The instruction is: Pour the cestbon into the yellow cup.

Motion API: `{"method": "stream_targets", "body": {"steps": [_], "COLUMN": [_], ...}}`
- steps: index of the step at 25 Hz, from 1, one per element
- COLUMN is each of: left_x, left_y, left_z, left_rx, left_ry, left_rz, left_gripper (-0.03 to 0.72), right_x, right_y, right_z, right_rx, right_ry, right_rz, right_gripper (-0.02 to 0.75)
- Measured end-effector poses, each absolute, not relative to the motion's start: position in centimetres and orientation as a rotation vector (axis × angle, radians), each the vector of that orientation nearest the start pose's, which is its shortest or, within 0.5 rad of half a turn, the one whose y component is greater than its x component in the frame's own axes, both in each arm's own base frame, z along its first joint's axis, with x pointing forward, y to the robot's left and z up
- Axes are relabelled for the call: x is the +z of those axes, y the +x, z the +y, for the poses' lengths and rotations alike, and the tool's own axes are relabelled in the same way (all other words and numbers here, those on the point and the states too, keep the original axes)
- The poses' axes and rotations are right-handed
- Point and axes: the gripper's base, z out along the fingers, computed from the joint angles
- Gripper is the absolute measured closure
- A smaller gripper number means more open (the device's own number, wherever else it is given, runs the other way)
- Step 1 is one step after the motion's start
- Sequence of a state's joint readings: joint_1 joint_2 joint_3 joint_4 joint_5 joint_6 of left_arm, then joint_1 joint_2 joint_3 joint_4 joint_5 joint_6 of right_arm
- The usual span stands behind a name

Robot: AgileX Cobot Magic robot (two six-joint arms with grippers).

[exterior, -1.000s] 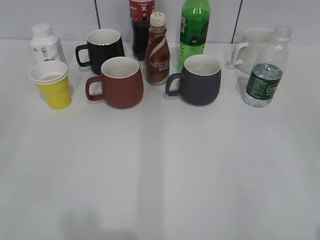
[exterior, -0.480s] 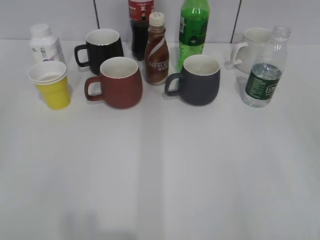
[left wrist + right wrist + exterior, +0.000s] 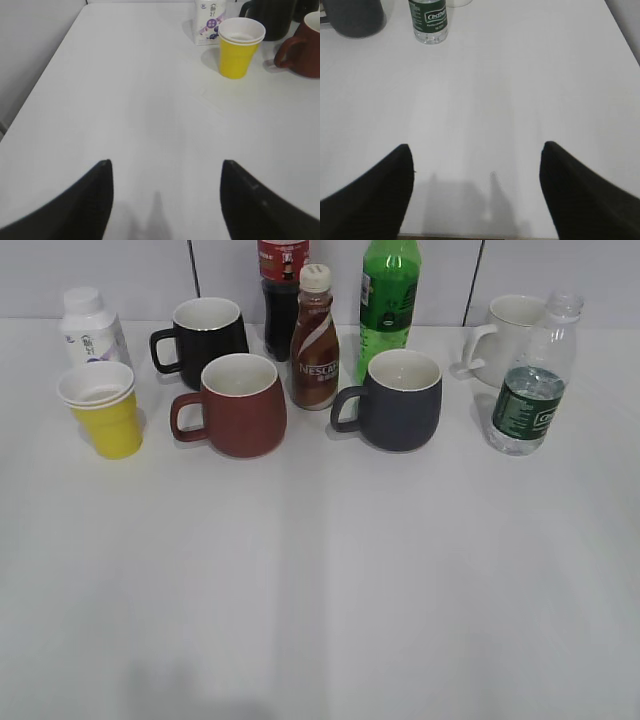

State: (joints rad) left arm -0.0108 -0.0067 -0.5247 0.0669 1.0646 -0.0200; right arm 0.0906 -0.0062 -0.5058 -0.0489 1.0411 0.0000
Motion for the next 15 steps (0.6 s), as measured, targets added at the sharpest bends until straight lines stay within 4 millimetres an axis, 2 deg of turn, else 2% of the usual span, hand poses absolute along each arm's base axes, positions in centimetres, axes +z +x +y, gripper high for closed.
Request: {"method": "stream_targets", "body": {"steps": [15], "left_x": [28.39], "left_y": [-0.91], "left_z": [0.55], "left_rx": [0.061], "left_ry": [-0.014], "left_rz": [2.015], "left_gripper": [0.180], "right_x": [28.05], "right_y": [-0.54], "right_z": [-0.44], "right_rx": [-0.001], "right_ry": [-0.089], "right_rz": [2.010], "right_gripper": [0.150]}}
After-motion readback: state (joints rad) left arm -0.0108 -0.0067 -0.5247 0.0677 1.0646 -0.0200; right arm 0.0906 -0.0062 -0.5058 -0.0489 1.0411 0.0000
